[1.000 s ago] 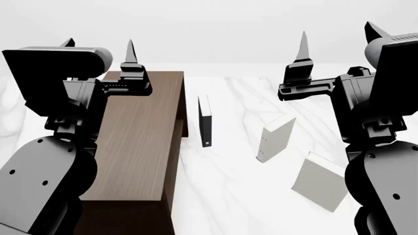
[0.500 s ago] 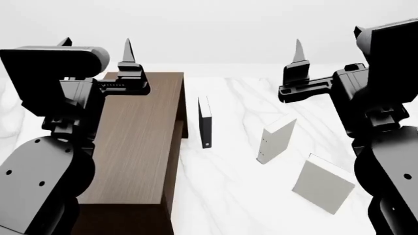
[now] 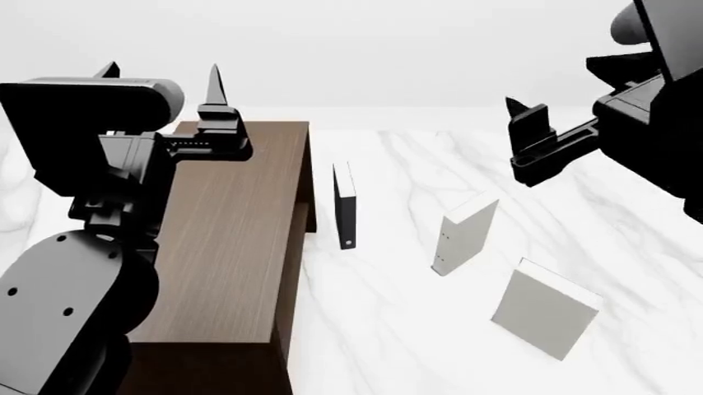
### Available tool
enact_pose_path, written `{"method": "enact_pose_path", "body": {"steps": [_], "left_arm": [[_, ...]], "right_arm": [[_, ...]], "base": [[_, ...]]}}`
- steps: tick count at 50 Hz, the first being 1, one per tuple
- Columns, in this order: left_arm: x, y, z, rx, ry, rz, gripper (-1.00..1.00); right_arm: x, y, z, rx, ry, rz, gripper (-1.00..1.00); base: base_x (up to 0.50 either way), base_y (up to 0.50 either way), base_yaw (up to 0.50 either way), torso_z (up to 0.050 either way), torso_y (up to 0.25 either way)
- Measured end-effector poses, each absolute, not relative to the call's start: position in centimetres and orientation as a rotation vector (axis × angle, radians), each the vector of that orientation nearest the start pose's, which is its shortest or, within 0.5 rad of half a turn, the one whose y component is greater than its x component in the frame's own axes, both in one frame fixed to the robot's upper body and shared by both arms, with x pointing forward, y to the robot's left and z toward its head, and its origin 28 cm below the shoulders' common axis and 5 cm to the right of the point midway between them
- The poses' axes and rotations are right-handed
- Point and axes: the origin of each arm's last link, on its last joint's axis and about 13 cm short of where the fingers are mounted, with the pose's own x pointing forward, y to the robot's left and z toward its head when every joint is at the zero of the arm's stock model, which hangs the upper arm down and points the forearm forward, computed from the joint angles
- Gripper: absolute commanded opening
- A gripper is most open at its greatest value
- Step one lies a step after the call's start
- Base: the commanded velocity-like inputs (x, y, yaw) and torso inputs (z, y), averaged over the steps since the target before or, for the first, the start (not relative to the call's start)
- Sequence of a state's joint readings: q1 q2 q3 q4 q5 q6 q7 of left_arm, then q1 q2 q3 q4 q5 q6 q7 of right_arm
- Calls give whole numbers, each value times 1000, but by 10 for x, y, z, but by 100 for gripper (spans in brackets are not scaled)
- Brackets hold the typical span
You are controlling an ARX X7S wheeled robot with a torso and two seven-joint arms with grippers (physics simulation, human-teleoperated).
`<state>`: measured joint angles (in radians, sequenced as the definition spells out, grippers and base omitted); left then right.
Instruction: Pick up the book on the right and place it under the cabinet shelf.
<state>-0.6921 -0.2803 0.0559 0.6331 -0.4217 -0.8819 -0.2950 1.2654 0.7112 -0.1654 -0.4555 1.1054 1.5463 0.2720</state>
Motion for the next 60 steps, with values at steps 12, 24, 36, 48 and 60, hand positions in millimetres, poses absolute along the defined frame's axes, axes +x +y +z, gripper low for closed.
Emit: {"method": "enact_pose_path", "body": {"steps": [12,24,36,48,60], "left_arm": [[257,223,254,22,-396,-14,100],[254,225,287,27,-414,-29,100],[253,226,314,41,-425,-45,100],[249,227,326,51,-437,-51,100],[246,228,328,60,-443,-49,100]], "right_arm": [[240,-199,340,-388,213,251,100],[242,-216,334,-388,302,242,100],[243,-225,322,-398,377,253,100],[245,-229,311,-383,456,299,100],[248,-233,297,-389,543,346,100]], "base": [[0,0,0,0,0],[0,0,0,0,0],[0,0,0,0,0],[0,0,0,0,0],[0,0,0,0,0]]}}
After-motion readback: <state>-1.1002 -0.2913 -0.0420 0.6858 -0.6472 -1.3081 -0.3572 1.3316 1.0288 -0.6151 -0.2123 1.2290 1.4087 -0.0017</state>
